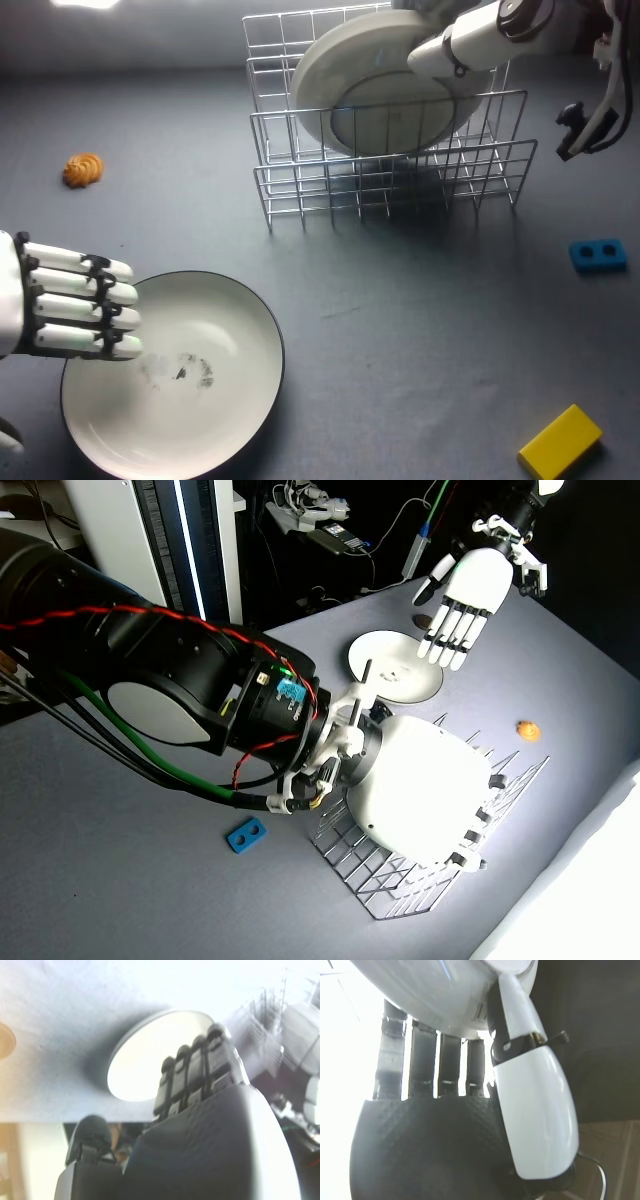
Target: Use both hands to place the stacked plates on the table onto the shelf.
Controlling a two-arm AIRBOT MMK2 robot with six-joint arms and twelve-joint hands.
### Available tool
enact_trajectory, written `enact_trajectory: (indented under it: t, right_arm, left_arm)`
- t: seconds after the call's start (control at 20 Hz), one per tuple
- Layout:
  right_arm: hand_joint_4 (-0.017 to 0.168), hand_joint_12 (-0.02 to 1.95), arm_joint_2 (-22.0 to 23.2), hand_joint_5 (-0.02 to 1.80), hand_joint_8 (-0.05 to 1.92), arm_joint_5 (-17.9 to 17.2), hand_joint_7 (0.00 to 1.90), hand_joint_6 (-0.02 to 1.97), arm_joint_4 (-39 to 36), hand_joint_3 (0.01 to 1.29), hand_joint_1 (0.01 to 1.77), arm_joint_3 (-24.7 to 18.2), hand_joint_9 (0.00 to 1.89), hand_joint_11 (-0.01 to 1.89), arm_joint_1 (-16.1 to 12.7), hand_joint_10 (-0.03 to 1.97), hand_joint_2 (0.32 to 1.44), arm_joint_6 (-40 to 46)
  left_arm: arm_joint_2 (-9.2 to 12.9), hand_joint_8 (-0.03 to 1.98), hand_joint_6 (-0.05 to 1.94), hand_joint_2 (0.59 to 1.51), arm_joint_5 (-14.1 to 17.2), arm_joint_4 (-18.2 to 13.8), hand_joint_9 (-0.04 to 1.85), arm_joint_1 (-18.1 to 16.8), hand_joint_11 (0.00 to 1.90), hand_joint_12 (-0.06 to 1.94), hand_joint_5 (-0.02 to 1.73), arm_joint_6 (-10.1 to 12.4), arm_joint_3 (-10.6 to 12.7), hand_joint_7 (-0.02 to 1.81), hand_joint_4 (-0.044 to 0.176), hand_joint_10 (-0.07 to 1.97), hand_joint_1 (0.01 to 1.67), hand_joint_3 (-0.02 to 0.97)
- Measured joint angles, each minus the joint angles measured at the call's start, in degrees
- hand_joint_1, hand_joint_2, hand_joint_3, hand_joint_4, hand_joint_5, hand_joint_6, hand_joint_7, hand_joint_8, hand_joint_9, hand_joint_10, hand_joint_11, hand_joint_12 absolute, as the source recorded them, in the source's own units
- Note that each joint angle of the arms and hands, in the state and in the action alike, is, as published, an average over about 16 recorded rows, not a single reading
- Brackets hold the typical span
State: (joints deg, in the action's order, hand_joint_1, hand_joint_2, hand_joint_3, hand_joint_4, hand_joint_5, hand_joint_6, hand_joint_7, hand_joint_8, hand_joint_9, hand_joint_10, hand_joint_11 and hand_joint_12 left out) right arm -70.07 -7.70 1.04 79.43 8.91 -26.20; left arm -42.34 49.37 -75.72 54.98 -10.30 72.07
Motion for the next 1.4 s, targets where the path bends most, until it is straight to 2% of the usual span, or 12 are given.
enact_trajectory:
  t: [0.25, 0.45, 0.6, 0.8, 0.95, 1.2, 1.4]
  right_arm:
    - [-0.001, 1.15, -0.09, 0.71, 0.3, 0.06, 0.82, 0.57, 0.13, 0.01, 1.12, 0.38, 0.9, 0.34, 0.3, 0.22, 1.14, 0.23]
    - [-0.006, 1.11, 0.22, 0.66, 0.03, 0.11, 0.77, 0.26, 0.17, 0.01, 1.09, 0.13, 0.81, 0.25, -0.17, 0.14, 1.14, 0.37]
    - [-0.006, 1.08, 0.59, 0.61, 0.02, 0.05, 0.71, 0.06, 0.19, 0.01, 1.08, -0.26, 0.73, 0.18, -0.81, 0.09, 1.13, 0.36]
    - [-0.007, 1.07, 1.67, 0.55, 0.01, -1.23, 0.63, 0.02, -1.12, 0.01, 1.05, -1.67, 0.63, 0.1, -2.2, 0.05, 1.12, -0.49]
    - [-0.007, 1.01, 2.96, 0.48, 0.01, -3.74, 0.55, 0.02, -4.37, 0.01, 1.04, -3.91, 0.53, 0.06, -3.28, 0.02, 1.12, -1.33]
    - [-0.005, 0.72, 5.08, 0.3, 0.01, -9.19, 0.36, 0.02, -11.08, 0.01, 1.04, -9.9, 0.33, 0.03, -3.91, -0.01, 1.07, -5.64]
    - [-0.002, 0.53, 6.31, 0.19, 0.01, -13.19, 0.22, 0.02, -16.71, 0.01, 1.07, -15.94, 0.21, 0.02, -2.79, -0.01, 1.02, -11.68]
  left_arm:
    - [-1.3, 0.0, 0.02, 1.247, -2.17, 2.15, 0.02, 1.42, 0.02, -0.01, 0.07, -0.05, -0.39, 0.06, 0.003, 0.01, 0.01, 0.013]
    - [-2.14, 0.0, 0.02, 1.247, -3.03, 3.57, 0.02, 2.47, 0.02, -0.01, 0.07, -0.13, -0.4, 0.06, 0.003, 0.01, 0.01, 0.013]
    - [-2.57, 0.0, 0.02, 1.247, -3.61, 5.23, 0.02, 3.46, 0.02, -0.02, 0.06, -0.2, -0.33, 0.05, 0.003, 0.01, 0.01, 0.013]
    - [-3.08, 0.0, 0.01, 1.246, -4.68, 8.11, 0.02, 5.21, 0.02, -0.02, 0.06, -0.28, -0.22, 0.05, 0.001, 0.01, 0.01, 0.013]
    - [-3.36, 0.0, 0.0, 1.244, -5.56, 10.6, 0.02, 6.82, 0.02, -0.02, 0.05, -0.31, -0.21, 0.05, 0.0, 0.01, 0.01, 0.013]
    - [-3.51, 0.0, -0.02, 1.242, -7.11, 15.26, 0.02, 9.84, 0.02, -0.02, 0.03, -0.06, -0.49, 0.05, -0.002, 0.01, 0.01, 0.013]
    - [-3.28, 0.0, -0.03, 1.241, -8.32, 18.05, 0.02, 12.06, 0.02, -0.03, 0.02, 0.38, -0.98, 0.06, -0.006, 0.01, 0.01, 0.014]
